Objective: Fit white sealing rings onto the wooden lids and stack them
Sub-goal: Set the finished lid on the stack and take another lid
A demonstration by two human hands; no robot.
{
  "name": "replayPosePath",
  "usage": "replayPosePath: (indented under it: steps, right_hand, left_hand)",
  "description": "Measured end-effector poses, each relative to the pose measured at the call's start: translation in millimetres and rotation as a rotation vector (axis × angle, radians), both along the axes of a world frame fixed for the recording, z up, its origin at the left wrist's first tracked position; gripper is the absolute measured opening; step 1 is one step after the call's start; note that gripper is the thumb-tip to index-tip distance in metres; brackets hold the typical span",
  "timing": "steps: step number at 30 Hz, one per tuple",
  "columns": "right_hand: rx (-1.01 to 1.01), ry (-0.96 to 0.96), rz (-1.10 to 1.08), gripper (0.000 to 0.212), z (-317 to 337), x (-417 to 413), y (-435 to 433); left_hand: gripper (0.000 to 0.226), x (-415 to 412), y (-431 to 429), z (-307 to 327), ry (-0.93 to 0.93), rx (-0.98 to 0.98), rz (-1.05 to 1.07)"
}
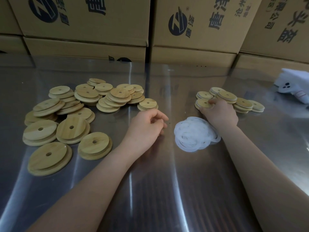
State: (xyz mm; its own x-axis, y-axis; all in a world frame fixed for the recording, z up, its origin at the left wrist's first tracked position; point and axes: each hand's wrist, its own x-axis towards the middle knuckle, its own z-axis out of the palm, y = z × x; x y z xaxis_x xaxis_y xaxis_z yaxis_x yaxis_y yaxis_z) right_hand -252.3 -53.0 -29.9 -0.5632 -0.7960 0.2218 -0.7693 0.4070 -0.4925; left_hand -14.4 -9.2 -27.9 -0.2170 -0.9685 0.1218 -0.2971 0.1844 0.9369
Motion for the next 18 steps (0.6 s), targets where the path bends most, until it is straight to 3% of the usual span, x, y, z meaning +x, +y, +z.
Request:
replayPosePath:
  steps: [6, 13, 18]
  right_hand:
    - [-0.007, 0.009, 0.036, 0.05, 6, 6, 4]
    - [-0.055, 0.04, 0.241, 0.02, 15, 32, 12]
    - [0.02, 0.035, 0.456, 0.014, 16, 46, 15]
  left_hand:
    - [0.026, 0, 4, 1, -0.074, -0.089, -0.005]
    - [0.022, 4, 3, 2, -0.25, -0.25, 0.066]
    - [0.022, 10, 1, 3, -0.354, -0.285, 0.175]
